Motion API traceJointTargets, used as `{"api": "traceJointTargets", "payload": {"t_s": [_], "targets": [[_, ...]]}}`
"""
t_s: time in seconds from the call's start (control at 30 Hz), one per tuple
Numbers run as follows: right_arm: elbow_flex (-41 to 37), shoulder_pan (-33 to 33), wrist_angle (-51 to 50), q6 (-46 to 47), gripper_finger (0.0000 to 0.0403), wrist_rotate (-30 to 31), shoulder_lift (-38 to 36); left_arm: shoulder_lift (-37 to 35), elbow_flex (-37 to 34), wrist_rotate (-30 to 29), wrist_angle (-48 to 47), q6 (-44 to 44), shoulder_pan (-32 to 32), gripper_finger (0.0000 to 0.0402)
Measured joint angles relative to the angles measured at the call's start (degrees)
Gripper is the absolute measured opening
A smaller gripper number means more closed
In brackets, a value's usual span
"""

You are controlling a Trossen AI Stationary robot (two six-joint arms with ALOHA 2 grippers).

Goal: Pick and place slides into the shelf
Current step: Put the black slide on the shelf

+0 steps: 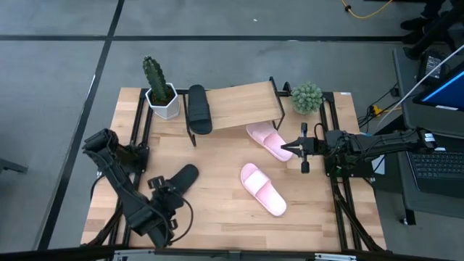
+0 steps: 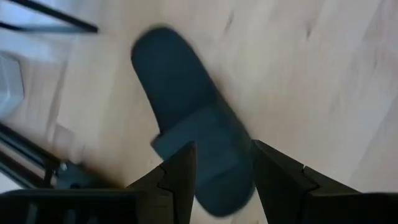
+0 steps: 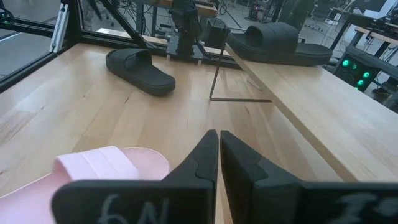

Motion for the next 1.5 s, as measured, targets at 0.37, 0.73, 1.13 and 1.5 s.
{"api": "traceJointTargets", "payload": {"t_s": [0.37, 0.73, 1.13, 1.5], "targets": [[0.0, 0.0, 0.0, 3.1, 0.0021, 0.0, 0.0, 0.0, -7.4, 2.4, 1.6, -0.5, -2.9, 0.0141], [0.0, 0.0, -0.1, 3.0, 0.0021, 0.0, 0.0, 0.0, -11.1, 2.8, 10.6, 1.5, -3.1, 0.0141], [0.0, 0.0, 0.0, 5.8, 0.0021, 0.0, 0.0, 2.4, -11.1, 5.9, 6.3, 9.5, -6.4, 0.0141], [-1.1, 0.0, 1.3, 6.1, 0.0021, 0.0, 0.0, 8.3, -11.1, 2.2, 4.1, 8.8, -9.9, 0.0141]]}}
